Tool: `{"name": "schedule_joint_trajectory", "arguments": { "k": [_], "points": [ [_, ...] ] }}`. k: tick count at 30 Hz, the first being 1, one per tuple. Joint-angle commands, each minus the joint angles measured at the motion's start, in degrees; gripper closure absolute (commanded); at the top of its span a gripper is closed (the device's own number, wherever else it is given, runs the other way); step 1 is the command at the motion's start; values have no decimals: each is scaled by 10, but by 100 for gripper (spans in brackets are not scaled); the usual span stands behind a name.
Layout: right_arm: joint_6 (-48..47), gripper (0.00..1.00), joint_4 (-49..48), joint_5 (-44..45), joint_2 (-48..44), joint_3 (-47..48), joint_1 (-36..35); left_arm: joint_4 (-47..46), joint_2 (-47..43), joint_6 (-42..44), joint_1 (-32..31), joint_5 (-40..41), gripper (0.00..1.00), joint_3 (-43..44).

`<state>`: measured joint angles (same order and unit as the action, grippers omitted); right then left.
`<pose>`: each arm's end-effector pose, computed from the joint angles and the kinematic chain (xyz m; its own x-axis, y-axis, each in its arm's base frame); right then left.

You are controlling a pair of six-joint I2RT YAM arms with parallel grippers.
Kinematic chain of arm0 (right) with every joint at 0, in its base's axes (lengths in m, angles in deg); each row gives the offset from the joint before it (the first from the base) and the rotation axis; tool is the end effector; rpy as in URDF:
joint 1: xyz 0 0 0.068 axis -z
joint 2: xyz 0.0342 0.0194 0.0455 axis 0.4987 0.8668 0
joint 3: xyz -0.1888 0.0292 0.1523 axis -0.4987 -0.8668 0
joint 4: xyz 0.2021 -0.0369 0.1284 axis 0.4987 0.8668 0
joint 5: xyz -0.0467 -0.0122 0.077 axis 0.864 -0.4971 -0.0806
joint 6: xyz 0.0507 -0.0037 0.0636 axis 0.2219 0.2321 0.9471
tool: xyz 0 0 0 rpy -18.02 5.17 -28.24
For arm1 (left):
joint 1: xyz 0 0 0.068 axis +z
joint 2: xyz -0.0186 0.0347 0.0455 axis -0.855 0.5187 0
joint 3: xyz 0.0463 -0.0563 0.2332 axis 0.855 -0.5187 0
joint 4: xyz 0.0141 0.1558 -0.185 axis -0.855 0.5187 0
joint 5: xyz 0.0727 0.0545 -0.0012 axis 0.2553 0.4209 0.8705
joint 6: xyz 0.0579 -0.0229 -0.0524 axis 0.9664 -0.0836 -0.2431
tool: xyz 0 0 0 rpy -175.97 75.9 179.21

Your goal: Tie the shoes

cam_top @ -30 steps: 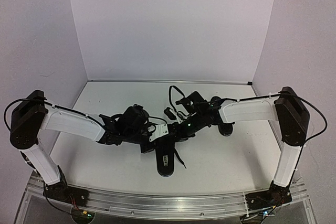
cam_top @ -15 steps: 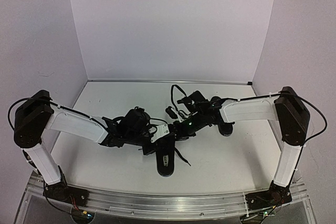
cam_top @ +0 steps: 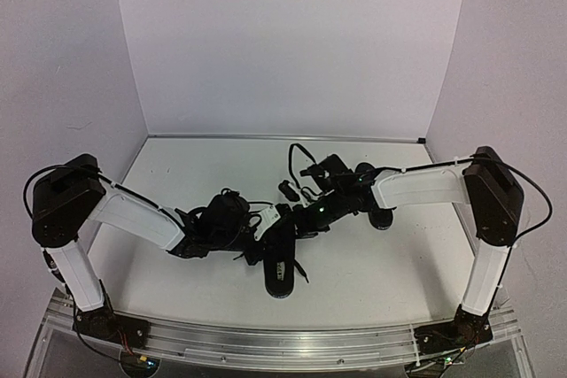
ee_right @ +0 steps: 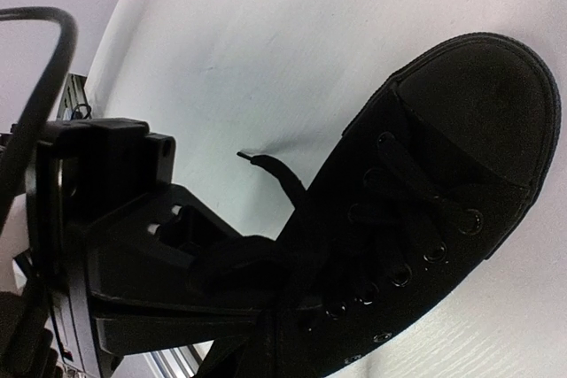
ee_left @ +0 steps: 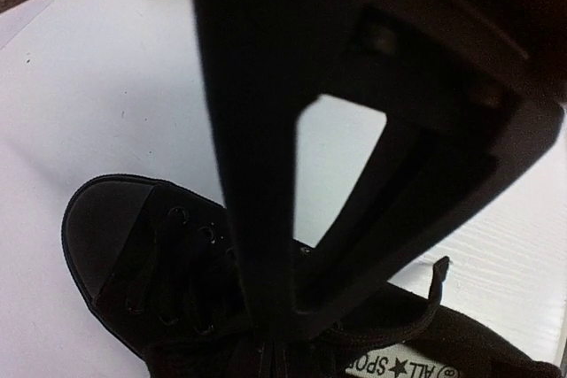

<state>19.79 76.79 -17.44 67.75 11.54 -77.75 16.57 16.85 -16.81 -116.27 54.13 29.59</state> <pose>0.2356 0.3214 0.1496 -0.7793 -0.4158 -0.4689 -0.6235 0.4382 0.6475 0.1884 -0.3102 0.1150 -0.1628 0.5248 -0.8355 0.9210 0.3845 0.0621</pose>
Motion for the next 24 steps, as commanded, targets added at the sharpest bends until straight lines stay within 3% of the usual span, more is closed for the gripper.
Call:
{"name": "schedule_joint_trajectory", "arguments": {
  "k": [1,11,24],
  "points": [
    [9,100,-29,-32,-34,-5,-7,-60,16,-56,5,19,100,-11],
    [40,100,-72,-67,-11,-20,-19,-148,30,-98,7,-3,100,-46],
    [53,84,-83,-81,-35,-42,-12,-284,54,-96,14,-43,100,-97]
  ]
}}
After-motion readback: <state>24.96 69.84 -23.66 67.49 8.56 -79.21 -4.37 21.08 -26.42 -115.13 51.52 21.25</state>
